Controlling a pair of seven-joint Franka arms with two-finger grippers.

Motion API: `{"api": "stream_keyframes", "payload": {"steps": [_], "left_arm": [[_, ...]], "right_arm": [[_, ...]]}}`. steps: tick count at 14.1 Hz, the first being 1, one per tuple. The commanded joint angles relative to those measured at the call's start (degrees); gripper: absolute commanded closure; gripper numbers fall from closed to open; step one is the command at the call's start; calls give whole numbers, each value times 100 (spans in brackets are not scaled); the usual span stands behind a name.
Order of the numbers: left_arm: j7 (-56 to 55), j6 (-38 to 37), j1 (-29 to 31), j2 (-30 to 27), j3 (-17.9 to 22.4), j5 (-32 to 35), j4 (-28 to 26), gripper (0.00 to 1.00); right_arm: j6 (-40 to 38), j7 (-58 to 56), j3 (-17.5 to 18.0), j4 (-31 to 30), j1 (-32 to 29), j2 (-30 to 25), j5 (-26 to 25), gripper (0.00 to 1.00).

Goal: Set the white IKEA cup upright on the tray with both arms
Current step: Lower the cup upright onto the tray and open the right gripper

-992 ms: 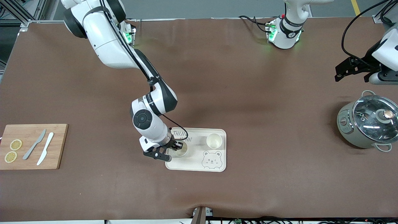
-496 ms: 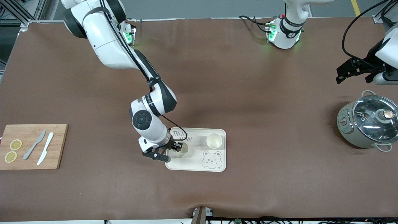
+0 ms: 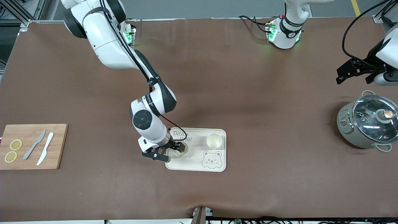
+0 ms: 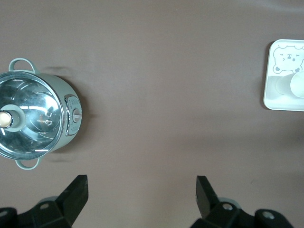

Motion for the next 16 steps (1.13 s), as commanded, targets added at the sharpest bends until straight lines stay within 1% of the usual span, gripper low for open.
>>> {"api": "stream_keyframes", "payload": {"steps": [1,4,5,7,9,11,16], "left_arm": [[-29,-9,29,57,-35,-54,131,0],[-29,-9,38,48,-35,-54,131,0],[-29,-9,38,57,-26,-54,131,0],[-29,-18,38,57,-26,-45,123,0],[-38,-18,29,48,-35,-54,123,0],[-3,-18,29,57,-35,-45,123,0],[129,-53,-6,100,-70,25,105,0]], "right_arm": [[-45,96,-2,167,3,67,-112,0],[-98,69,-2,167,-6,-64,-112,0],[-211,69,-2,167,-6,-143,-138,0],[-676,78,-2,185,-6,-240,-200,0],[-888,52,7,176,-24,-494,-183,0],[-1274,-9,7,185,-33,-705,-174,0],[-2223,-466,24,194,-366,-1478,-86,0]]}}
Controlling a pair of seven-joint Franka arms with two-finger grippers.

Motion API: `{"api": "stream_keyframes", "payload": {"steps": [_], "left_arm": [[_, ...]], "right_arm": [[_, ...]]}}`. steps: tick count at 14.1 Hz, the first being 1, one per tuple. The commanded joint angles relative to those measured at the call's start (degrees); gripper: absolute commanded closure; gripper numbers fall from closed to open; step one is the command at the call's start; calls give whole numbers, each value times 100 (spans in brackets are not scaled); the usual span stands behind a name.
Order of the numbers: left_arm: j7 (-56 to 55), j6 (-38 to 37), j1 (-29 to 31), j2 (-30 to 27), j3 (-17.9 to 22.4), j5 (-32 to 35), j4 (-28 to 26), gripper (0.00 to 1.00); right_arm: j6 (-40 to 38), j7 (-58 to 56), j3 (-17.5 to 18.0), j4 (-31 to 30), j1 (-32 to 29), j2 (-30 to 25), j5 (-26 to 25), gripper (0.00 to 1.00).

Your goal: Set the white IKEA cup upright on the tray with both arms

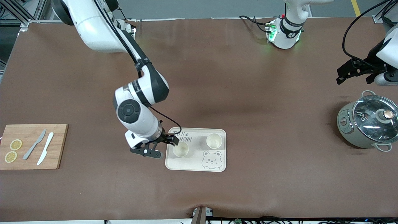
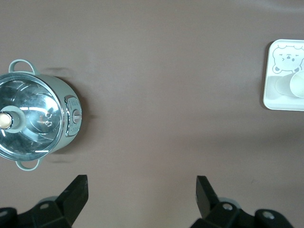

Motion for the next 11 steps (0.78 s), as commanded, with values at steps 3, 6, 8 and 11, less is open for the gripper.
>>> {"api": "stream_keyframes", "payload": {"steps": [3,6,8,11], "left_arm": [[179,-51,-13,247,-279,43,63,0],[187,-51,-13,327,-297,34,62,0],[196,-51,5,336,-297,34,71,0],[205,-42,31,336,-280,8,97,0]], "right_arm": [[-950,-506,69,-119,-387,-761,3,0],[-1635,-849,60,-119,-659,-1200,-23,0],[-2093,-1148,43,-84,-853,-1386,-41,0],[-2699,-1683,43,240,-1256,-1571,-76,0]]}}
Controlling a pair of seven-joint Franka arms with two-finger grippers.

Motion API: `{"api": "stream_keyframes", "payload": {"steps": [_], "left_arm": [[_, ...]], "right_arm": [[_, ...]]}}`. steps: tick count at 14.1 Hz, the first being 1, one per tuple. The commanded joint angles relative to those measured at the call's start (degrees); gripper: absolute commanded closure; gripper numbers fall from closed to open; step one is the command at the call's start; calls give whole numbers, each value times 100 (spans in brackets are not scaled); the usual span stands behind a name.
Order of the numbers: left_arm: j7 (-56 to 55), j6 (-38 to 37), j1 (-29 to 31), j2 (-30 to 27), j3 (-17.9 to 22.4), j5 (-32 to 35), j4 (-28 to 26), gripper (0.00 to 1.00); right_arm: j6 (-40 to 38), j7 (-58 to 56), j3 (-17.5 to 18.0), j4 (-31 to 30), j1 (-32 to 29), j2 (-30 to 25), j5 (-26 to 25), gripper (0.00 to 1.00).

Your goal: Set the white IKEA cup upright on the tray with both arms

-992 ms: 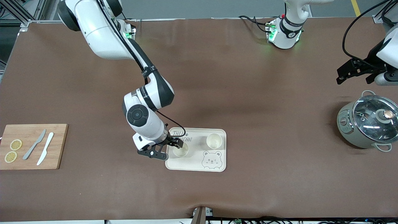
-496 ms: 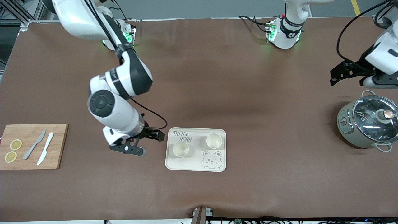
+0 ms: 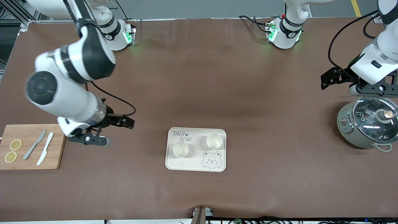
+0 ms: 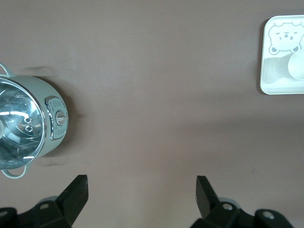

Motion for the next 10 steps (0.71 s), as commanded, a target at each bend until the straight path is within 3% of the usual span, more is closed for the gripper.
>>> {"api": "stream_keyframes", "payload": {"steps": [1,10], "left_arm": [[120,-38,49,-6,19,-10,101,0],[111,-3,66,-59,54,-19,242,0]], "right_arm": [[-592,-570,87,309,-422,-137,-69,0],[-1376,-2443,78,557,-1679,-444,-139,0]]}}
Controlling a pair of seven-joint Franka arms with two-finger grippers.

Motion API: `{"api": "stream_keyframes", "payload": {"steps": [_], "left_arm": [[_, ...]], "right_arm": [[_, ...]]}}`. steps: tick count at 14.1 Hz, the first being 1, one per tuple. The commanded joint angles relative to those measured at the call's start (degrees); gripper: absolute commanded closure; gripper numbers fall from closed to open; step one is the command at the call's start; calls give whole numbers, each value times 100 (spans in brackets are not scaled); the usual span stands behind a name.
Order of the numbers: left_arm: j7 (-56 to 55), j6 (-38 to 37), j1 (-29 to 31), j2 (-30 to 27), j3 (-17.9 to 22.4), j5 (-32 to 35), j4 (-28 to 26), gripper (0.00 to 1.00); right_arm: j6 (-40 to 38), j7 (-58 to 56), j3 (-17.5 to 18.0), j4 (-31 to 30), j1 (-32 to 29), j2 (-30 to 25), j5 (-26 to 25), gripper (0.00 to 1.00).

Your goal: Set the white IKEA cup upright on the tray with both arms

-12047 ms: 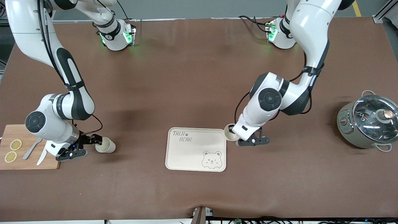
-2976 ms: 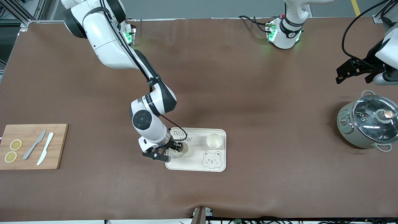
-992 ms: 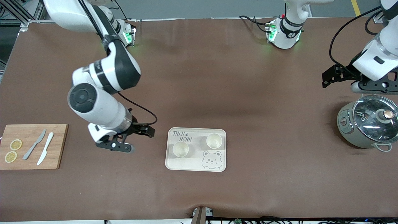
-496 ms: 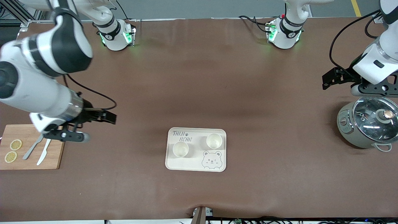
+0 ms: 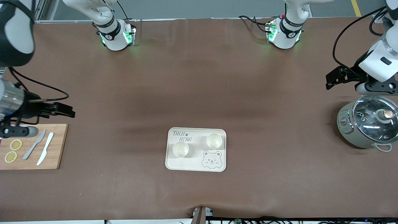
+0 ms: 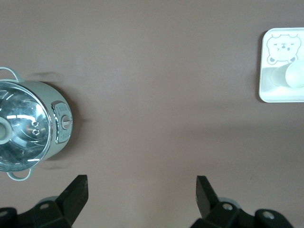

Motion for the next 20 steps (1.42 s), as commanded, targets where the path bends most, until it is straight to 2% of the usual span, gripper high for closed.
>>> {"api": "stream_keyframes", "payload": {"steps": [1,10,20], "left_arm": [[110,-10,47,-45,7,-19,57,0],[119,-10,47,-36,7,-1,57,0],[128,-10,47,-18,7,8,57,0]], "right_arm": [[-132,-421,97,15,-319,-105,-227,0],[-123,-800,115,-2,-522,-105,-615,0],[-114,-774,115,-11,-487,-97,-606,0]]}}
